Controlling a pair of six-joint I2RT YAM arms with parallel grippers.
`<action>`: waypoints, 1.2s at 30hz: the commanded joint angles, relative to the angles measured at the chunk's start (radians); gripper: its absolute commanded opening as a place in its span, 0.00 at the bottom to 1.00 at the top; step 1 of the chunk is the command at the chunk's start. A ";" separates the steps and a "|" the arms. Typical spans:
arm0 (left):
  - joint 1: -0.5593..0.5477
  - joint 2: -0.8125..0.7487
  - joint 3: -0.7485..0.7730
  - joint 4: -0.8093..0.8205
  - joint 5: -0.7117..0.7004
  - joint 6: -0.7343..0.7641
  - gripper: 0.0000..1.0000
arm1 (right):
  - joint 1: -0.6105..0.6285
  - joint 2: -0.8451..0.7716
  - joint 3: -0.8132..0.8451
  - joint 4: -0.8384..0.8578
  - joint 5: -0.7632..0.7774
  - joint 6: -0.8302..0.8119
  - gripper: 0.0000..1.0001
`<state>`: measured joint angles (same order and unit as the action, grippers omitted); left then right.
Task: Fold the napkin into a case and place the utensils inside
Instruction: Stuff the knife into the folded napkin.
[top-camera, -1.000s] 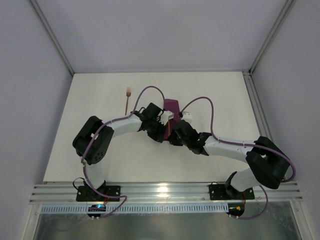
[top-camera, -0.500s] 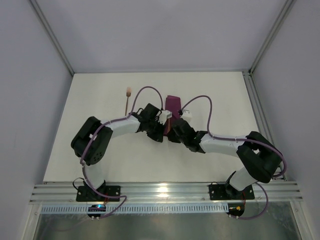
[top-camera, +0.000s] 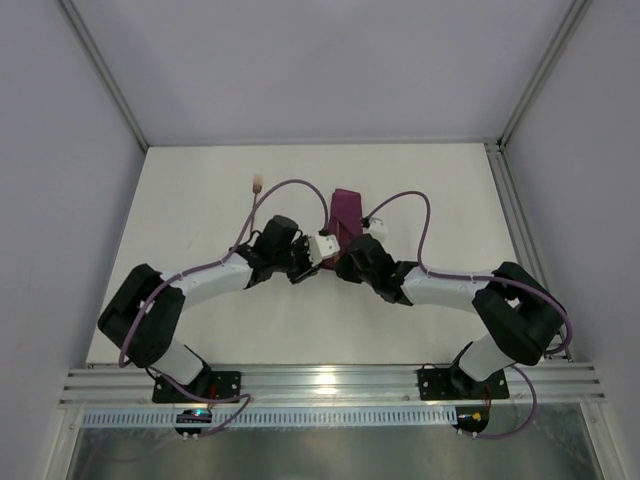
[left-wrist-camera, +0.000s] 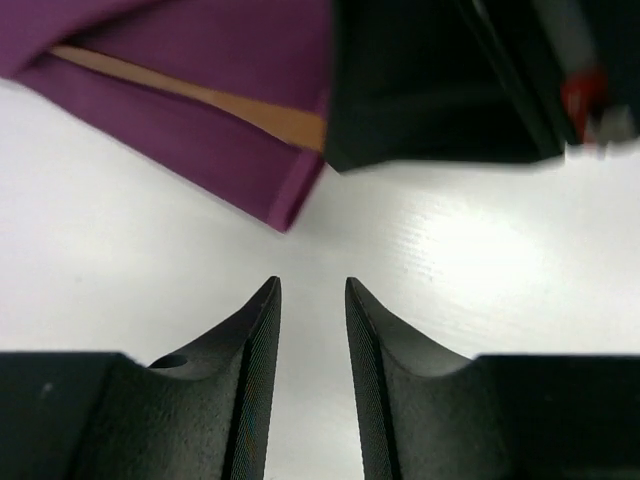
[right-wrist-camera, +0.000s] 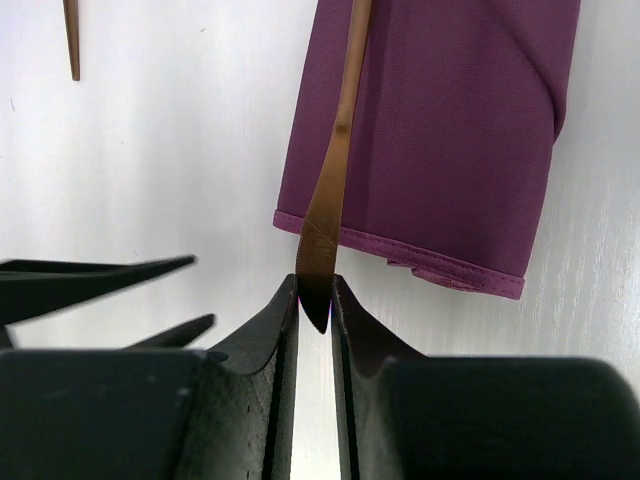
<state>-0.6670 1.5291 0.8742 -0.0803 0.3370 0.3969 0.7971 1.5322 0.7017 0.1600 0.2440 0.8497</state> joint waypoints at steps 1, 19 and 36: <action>0.003 0.038 -0.078 0.177 0.066 0.293 0.35 | -0.016 0.000 -0.002 0.076 -0.003 0.018 0.03; 0.003 0.209 0.035 0.217 0.036 0.307 0.43 | -0.024 0.013 -0.007 0.093 -0.011 0.020 0.03; -0.009 0.263 0.083 0.123 0.019 0.278 0.00 | -0.050 0.032 -0.002 0.145 -0.037 0.046 0.03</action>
<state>-0.6670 1.7973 0.9371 0.0757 0.3477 0.6853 0.7540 1.5600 0.6849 0.2012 0.2054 0.8726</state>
